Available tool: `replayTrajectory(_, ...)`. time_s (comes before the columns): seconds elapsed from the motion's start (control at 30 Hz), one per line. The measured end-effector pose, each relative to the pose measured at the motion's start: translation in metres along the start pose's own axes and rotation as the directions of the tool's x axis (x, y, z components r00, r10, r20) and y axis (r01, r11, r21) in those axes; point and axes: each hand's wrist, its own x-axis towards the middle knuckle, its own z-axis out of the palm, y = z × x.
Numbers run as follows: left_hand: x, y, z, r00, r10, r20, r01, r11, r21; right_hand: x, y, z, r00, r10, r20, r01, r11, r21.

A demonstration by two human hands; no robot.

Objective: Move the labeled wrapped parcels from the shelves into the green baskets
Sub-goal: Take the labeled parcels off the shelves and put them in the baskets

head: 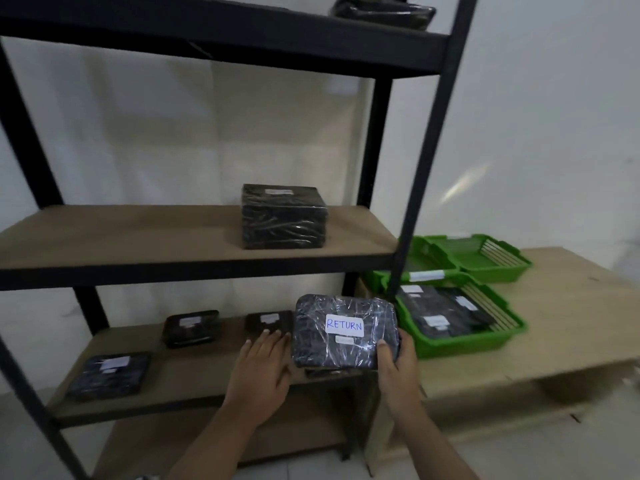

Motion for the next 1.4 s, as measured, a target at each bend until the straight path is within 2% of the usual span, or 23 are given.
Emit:
replayTrajectory(0.23, 0.024, 0.106, 0.04, 0.989, 0.147, 0.014, -0.143, 0.98, -0.141, 0.014, 0.04, -0.094, 0.988, 0.085, -0.129, -0.087, 0.996, -0.008)
replayTrajectory(0.43, 0.07, 0.167, 0.078, 0.974, 0.224, 0.043, -0.208, 0.949, -0.235, 0.046, 0.069, -0.144, 0.959, 0.127, -0.254, -0.137, 0.99, -0.02)
replayTrajectory(0.7, 0.179, 0.217, 0.128, 0.948, 0.306, 0.083, -0.276, 0.926, -0.259, 0.153, 0.105, -0.178, 0.924, 0.166, -0.343, -0.201, 0.977, -0.069)
replayTrajectory(0.87, 0.247, 0.232, 0.142, 0.937, 0.312, 0.156, -0.259, 0.922, -0.287, 0.228, 0.109, -0.179, 0.909, 0.205, -0.364, -0.24, 0.969, -0.054)
replayTrajectory(1.13, 0.324, 0.248, 0.177, 0.974, 0.181, 0.137, -0.12, 0.923, -0.367, 0.336, 0.126, -0.159, 0.918, 0.254, -0.304, -0.275, 0.961, -0.028)
replayTrajectory(1.27, 0.354, 0.25, 0.195, 0.981, 0.11, 0.157, -0.05, 0.938, -0.342, 0.39, 0.141, -0.138, 0.93, 0.294, -0.22, -0.311, 0.95, -0.043)
replayTrajectory(1.4, 0.399, 0.248, 0.205, 0.99, -0.034, 0.136, 0.073, 0.954, -0.291, 0.456, 0.153, -0.117, 0.933, 0.331, -0.141, -0.335, 0.942, -0.01)
